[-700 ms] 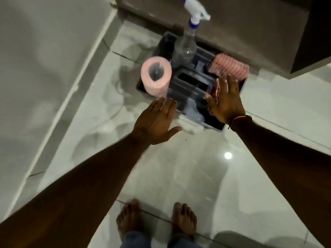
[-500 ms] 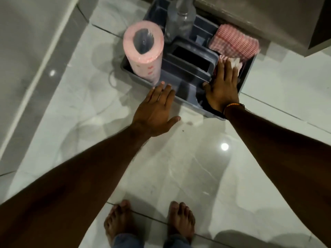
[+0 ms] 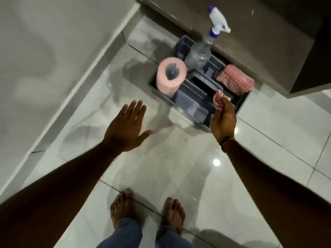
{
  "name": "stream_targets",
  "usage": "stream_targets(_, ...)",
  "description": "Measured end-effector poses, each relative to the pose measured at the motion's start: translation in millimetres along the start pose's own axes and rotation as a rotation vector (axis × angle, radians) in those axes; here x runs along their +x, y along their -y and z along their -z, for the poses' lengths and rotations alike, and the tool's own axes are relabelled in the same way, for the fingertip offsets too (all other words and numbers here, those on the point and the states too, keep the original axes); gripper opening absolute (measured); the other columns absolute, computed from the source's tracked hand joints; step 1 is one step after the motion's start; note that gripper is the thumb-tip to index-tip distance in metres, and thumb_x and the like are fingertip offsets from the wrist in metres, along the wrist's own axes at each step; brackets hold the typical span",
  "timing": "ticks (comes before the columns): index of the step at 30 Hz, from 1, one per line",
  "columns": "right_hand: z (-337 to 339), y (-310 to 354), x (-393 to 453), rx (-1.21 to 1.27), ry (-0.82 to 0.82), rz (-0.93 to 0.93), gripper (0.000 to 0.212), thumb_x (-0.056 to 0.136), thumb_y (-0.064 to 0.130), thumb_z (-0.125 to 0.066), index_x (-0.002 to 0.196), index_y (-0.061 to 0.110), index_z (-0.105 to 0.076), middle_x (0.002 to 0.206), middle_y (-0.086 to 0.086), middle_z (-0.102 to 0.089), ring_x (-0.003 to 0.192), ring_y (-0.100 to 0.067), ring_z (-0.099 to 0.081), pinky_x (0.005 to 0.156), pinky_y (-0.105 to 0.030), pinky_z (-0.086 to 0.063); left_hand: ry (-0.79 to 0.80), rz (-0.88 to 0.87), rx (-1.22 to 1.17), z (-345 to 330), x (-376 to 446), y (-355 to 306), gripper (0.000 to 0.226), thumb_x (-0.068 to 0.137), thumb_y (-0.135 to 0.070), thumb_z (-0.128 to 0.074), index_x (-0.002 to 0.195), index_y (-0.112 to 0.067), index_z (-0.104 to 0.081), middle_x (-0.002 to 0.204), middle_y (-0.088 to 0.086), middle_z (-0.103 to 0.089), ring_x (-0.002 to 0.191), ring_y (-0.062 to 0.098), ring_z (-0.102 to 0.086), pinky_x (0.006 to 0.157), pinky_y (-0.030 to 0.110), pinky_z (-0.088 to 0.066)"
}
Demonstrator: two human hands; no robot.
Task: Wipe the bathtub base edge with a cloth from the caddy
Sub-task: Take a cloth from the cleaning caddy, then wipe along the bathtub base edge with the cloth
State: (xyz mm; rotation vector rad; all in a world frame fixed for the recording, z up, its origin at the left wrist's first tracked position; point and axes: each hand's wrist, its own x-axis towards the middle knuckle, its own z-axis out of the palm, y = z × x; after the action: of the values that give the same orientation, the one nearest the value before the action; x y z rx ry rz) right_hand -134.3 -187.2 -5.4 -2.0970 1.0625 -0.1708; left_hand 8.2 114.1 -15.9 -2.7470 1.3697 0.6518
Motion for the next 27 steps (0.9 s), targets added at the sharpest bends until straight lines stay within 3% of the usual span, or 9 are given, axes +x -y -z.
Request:
stream_targets(4, -17.3, 49.8, -59.3, 0.024, 0.083, 0.081, 0.051, 0.103, -0.006, -0.048, 0.153, 0.004, -0.046, 0.154, -0.016, -0.052, 0.139, -0.017, -0.046, 0.123, -0.037, -0.038, -0.022, 0.164, -0.023, 23.4, -64.5, 45.8, 0.095, 0.102, -0.070, -0.023, 0.163, 0.004, -0.026, 0.171, 0.026, -0.028, 0.160, 0.042, -0.025, 0.130, 0.053, -0.023)
stream_targets(7, -45.7, 80.8, -100.7, 0.050, 0.178, 0.171, 0.059, 0.097, -0.013, -0.048, 0.152, 0.007, -0.048, 0.154, -0.010, -0.053, 0.143, -0.016, -0.047, 0.125, -0.035, -0.038, -0.042, 0.263, -0.056, 24.0, -110.4, 66.1, 0.096, 0.101, -0.071, -0.025, 0.163, 0.002, -0.025, 0.171, 0.025, -0.028, 0.160, 0.041, -0.024, 0.130, 0.052, -0.023)
stream_targets(10, -82.4, 107.8, -125.9, 0.024, 0.302, 0.258, 0.066, 0.093, -0.016, -0.044, 0.155, 0.007, -0.045, 0.159, -0.009, -0.049, 0.147, -0.016, -0.044, 0.122, -0.012, -0.030, -0.052, 0.333, -0.107, 5.3, -152.2, 79.9, 0.097, 0.100, -0.071, -0.026, 0.163, 0.003, -0.026, 0.170, 0.025, -0.029, 0.160, 0.041, -0.025, 0.130, 0.052, -0.024)
stream_targets(13, -132.9, 129.5, -133.8, 0.021, 0.391, 0.356, 0.072, 0.086, -0.023, -0.039, 0.155, -0.001, -0.041, 0.160, -0.010, -0.046, 0.145, -0.005, -0.041, 0.119, -0.004, -0.025, -0.050, 0.403, -0.122, -34.9, -184.6, 96.5, 0.097, 0.101, -0.071, -0.025, 0.162, 0.003, -0.027, 0.170, 0.025, -0.030, 0.159, 0.041, -0.027, 0.129, 0.052, -0.024)
stream_targets(15, -172.6, 131.1, -124.7, -0.014, 0.437, 0.457, 0.071, 0.086, -0.019, -0.038, 0.155, -0.005, -0.039, 0.161, -0.013, -0.044, 0.150, -0.010, -0.038, 0.126, -0.017, -0.027, -0.042, 0.442, -0.148, -67.2, -196.1, 106.9, 0.096, 0.101, -0.071, -0.025, 0.162, 0.004, -0.029, 0.169, 0.026, -0.031, 0.159, 0.042, -0.028, 0.129, 0.053, -0.026)
stream_targets(17, -217.7, 123.4, -110.6, -0.120, 0.480, 0.547, 0.071, 0.089, -0.010, -0.040, 0.159, -0.001, -0.034, 0.166, -0.015, -0.037, 0.158, -0.028, -0.030, 0.132, -0.034, -0.024, -0.028, 0.483, -0.181, -103.8, -201.3, 119.1, 0.096, 0.101, -0.070, -0.026, 0.162, 0.004, -0.029, 0.169, 0.026, -0.031, 0.159, 0.042, -0.028, 0.129, 0.053, -0.026)
stream_targets(20, -282.3, 112.9, -89.9, -0.245, 0.531, 0.656, 0.068, 0.095, -0.009, -0.043, 0.161, 0.001, -0.030, 0.170, -0.017, -0.029, 0.160, -0.039, -0.021, 0.133, -0.038, -0.016, -0.027, 0.519, -0.215, -157.9, -197.5, 138.3, 0.096, 0.101, -0.071, -0.027, 0.164, 0.002, -0.026, 0.172, 0.025, -0.024, 0.161, 0.041, -0.023, 0.129, 0.052, -0.023)
stream_targets(24, -358.3, 96.6, -81.1, -0.354, 0.541, 0.872, 0.064, 0.099, -0.007, -0.044, 0.161, 0.005, -0.033, 0.170, -0.016, -0.030, 0.159, -0.042, -0.020, 0.130, -0.058, -0.022, -0.108, 0.604, -0.300, -217.1, -183.2, 155.4, 0.095, 0.099, -0.066, -0.040, 0.165, -0.001, -0.019, 0.176, 0.020, -0.013, 0.164, 0.036, -0.013, 0.132, 0.049, -0.017)
stream_targets(27, -384.1, 81.9, -93.2, -0.475, 0.478, 0.848, 0.063, 0.105, 0.005, -0.049, 0.164, 0.008, -0.027, 0.173, -0.014, -0.024, 0.161, -0.043, -0.013, 0.130, -0.060, -0.021, -0.174, 0.646, -0.314, -241.3, -175.2, 152.9, 0.097, 0.098, -0.064, -0.045, 0.166, -0.002, -0.016, 0.177, 0.019, -0.008, 0.164, 0.035, -0.007, 0.132, 0.048, -0.012)
